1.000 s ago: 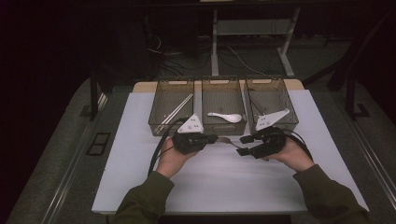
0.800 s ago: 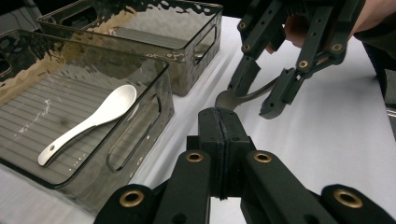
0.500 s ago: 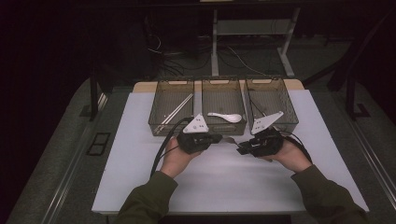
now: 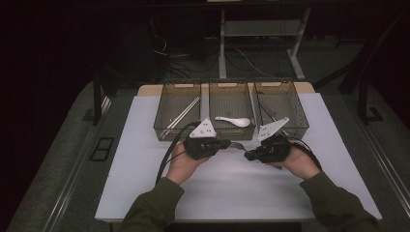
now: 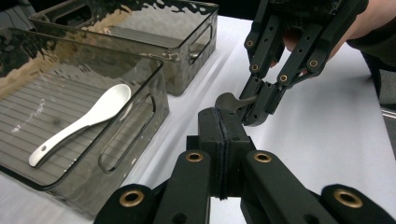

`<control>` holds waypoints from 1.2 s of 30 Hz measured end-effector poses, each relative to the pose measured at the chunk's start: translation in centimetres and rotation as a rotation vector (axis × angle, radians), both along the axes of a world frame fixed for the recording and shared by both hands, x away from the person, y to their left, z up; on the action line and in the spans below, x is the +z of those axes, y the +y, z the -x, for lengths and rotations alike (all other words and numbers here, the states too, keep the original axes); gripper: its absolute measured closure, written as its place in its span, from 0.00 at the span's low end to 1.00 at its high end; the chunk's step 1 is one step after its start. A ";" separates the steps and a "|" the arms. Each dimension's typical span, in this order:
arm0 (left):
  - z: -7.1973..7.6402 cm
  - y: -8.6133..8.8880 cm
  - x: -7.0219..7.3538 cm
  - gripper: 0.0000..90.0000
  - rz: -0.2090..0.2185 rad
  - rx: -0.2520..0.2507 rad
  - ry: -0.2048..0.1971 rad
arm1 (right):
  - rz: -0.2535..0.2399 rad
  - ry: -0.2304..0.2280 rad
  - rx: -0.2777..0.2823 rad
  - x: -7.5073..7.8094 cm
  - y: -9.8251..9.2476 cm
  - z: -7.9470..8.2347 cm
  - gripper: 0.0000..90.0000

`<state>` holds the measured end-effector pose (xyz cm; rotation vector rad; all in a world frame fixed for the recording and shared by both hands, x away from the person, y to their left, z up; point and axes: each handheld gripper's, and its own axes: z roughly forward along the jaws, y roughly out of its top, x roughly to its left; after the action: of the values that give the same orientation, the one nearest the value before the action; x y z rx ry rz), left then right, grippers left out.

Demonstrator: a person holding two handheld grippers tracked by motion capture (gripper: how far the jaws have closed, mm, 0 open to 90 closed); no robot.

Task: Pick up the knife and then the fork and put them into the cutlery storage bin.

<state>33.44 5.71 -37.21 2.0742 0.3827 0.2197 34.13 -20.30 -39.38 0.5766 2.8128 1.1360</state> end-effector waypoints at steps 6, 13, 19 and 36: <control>-0.3 0.3 -0.7 0.93 0.028 0.003 0.034 | 0.018 0.009 0.006 -0.2 0.0 -0.1 0.96; 0.2 2.0 -1.4 0.59 0.044 0.055 0.032 | 0.018 0.023 -0.039 -0.1 -0.9 -0.3 0.96; 1.2 4.2 -2.1 0.43 0.062 0.066 0.027 | 0.006 0.037 -0.094 0.1 -1.8 -0.3 0.96; 5.1 9.6 -4.7 0.09 0.082 0.166 0.060 | -0.012 0.036 -0.179 1.5 -3.8 -1.4 0.96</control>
<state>28.35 15.30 -41.90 1.9732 0.5925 0.2371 35.50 -24.15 -37.89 0.8391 2.7183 1.1200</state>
